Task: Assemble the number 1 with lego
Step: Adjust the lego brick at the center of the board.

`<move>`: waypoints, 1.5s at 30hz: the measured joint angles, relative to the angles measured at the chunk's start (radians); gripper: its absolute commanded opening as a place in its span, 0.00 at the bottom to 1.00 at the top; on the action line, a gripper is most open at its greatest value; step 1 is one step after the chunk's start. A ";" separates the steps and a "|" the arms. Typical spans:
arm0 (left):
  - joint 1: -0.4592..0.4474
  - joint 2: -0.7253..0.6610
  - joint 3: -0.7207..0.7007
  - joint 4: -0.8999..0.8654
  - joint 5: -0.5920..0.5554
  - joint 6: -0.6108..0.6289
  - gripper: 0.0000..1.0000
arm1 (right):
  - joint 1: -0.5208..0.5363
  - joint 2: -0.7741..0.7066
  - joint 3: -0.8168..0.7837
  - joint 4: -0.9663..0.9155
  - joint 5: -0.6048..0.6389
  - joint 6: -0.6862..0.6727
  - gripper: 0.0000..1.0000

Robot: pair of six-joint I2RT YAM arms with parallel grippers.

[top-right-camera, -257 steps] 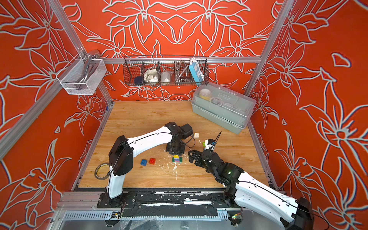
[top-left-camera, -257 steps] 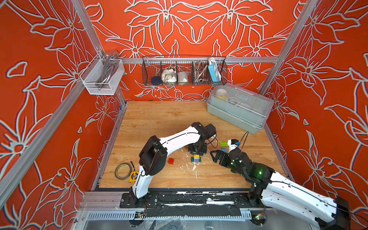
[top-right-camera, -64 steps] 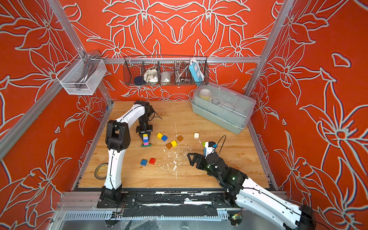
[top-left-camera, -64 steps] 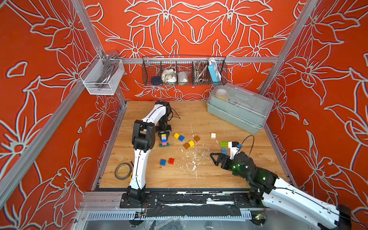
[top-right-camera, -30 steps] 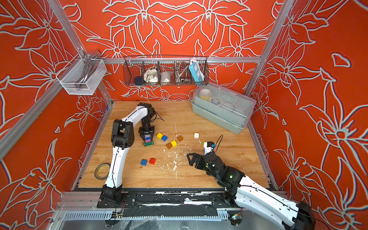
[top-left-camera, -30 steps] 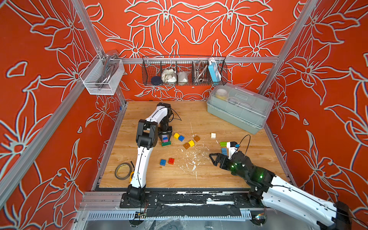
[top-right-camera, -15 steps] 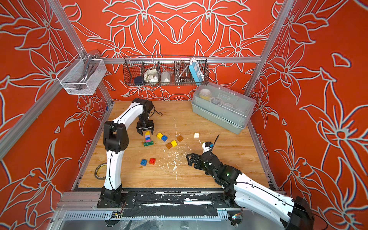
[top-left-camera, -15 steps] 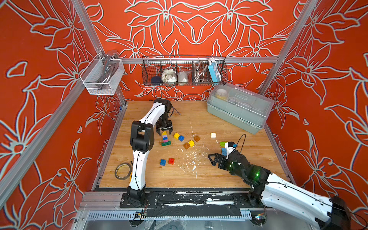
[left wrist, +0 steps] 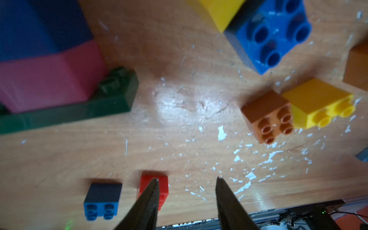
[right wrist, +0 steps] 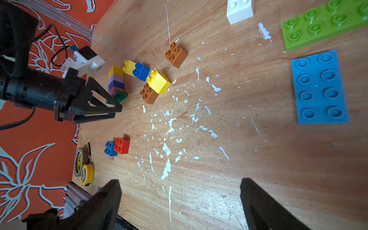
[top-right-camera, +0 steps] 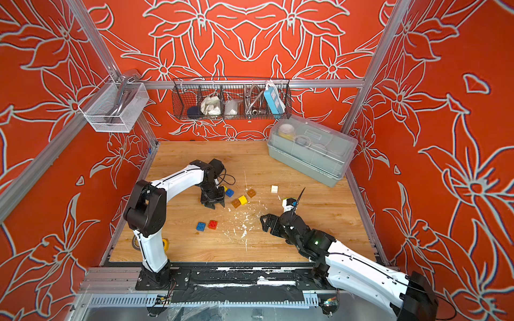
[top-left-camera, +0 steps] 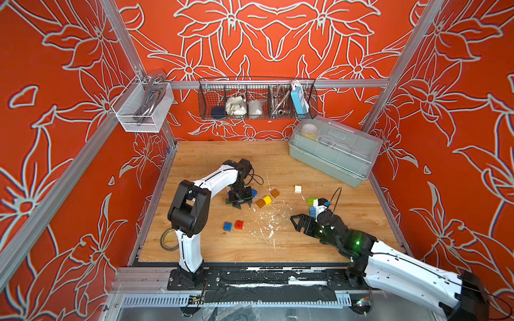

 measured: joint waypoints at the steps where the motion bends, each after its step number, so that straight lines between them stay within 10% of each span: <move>1: 0.007 0.010 -0.004 0.019 0.003 0.003 0.37 | 0.000 -0.002 0.000 -0.003 0.000 0.002 0.98; 14: 0.207 0.034 -0.066 0.086 -0.048 0.092 0.24 | 0.000 0.002 0.000 -0.008 0.001 0.006 0.98; 26: 0.203 -0.143 -0.158 0.080 -0.035 0.120 0.26 | 0.000 0.026 0.019 -0.013 0.000 -0.002 0.98; 32: 0.190 -0.523 -0.279 0.039 -0.037 0.101 0.44 | 0.002 0.151 0.118 -0.044 -0.025 -0.032 0.92; 40: 0.190 -0.996 -0.341 -0.029 -0.054 0.114 0.99 | 0.051 0.489 0.433 -0.223 -0.038 -0.098 0.85; 45: 0.190 -1.130 -0.340 -0.050 -0.044 0.143 0.99 | 0.053 0.634 0.576 -0.314 -0.017 -0.140 0.84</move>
